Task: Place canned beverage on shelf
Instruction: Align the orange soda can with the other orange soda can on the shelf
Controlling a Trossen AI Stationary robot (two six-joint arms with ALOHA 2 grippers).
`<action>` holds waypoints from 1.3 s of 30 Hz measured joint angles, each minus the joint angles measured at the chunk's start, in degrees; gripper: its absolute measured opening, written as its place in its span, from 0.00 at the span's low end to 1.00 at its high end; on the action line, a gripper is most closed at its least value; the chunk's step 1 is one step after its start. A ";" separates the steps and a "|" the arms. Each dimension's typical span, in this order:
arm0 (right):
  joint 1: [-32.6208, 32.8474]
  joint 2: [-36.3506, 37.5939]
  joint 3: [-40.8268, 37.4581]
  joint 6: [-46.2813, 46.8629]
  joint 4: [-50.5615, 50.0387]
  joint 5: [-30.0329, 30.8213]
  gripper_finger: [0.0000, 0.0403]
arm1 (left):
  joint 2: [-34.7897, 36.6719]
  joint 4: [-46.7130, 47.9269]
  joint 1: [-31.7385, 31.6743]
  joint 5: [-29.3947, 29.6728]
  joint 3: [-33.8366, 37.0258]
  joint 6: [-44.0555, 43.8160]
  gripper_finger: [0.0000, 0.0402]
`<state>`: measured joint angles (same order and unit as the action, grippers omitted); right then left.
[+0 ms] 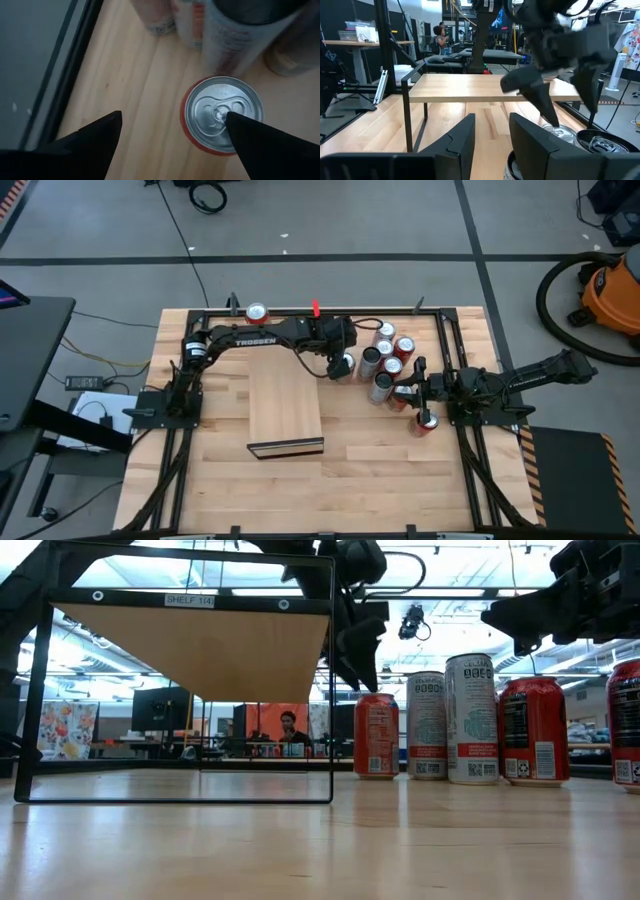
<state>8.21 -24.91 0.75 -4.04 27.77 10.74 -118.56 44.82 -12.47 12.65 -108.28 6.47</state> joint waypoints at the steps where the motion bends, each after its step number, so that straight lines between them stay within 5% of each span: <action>1: 0.00 0.00 0.00 0.00 0.00 0.00 0.32 | 0.01 0.18 0.03 -0.36 -1.02 1.39 0.92; 9: 0.00 0.00 0.00 -0.02 0.00 -0.02 0.32 | 0.17 3.21 -0.86 -16.99 -5.80 9.45 0.92; 15: 0.00 0.00 0.00 0.00 -0.02 -0.33 0.32 | -0.93 3.33 -1.01 -16.86 -5.71 15.94 0.92; 31: 0.00 -0.33 0.02 -0.02 0.11 -0.52 0.32 | -5.25 3.76 -1.25 -10.54 -5.67 16.30 0.91; 39: 0.02 -0.33 0.02 0.00 0.52 -0.50 0.32 | -5.75 4.75 -1.25 -10.97 -5.71 12.98 0.82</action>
<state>8.22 -25.23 0.78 -4.04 28.29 10.24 -124.31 49.57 -13.72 1.69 -113.99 19.46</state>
